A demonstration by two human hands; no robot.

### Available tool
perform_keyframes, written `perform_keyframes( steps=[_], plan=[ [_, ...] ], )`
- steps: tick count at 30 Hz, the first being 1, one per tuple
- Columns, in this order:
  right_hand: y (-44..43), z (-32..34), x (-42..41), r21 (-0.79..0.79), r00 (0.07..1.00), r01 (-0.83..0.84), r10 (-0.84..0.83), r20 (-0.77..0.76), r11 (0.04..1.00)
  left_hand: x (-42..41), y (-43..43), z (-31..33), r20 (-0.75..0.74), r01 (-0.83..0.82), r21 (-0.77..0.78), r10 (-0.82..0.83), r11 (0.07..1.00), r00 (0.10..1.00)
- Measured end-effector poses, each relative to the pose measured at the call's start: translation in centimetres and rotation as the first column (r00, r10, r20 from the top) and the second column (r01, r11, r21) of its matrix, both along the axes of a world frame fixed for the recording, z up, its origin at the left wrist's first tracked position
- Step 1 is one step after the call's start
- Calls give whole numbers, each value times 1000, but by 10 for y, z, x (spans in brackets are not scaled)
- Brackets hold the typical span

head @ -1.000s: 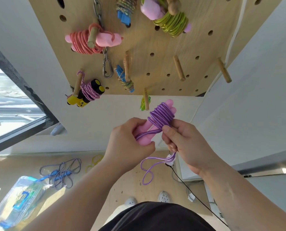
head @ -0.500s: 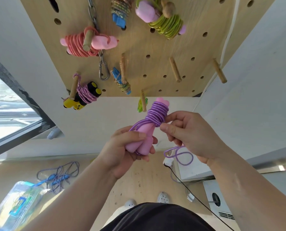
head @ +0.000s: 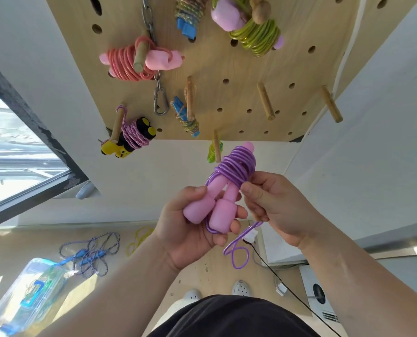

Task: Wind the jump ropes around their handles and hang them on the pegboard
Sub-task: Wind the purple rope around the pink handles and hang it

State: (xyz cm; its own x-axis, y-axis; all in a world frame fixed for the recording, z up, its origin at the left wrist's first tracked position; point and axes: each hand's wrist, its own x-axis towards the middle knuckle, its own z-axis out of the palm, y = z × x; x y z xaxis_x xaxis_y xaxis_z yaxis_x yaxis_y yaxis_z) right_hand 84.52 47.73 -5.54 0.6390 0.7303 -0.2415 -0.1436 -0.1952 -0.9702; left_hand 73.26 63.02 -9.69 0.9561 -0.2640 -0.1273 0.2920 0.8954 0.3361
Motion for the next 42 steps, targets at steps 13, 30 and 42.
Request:
perform_keyframes(
  steps=[13,30,42],
  plan=[
    [5,-6,-12,-2,928,348,-344,141,938,3,-12,10,280,-235,957,325,-172,903],
    [-6,9,-13,-14,973,145,-140,181,989,1,-18,21,-31,-326,688,474,648,880],
    [-25,1,-1,12,955,-35,30,294,999,0,-13,5,9,157,-10,-156,988,988]
  ],
)
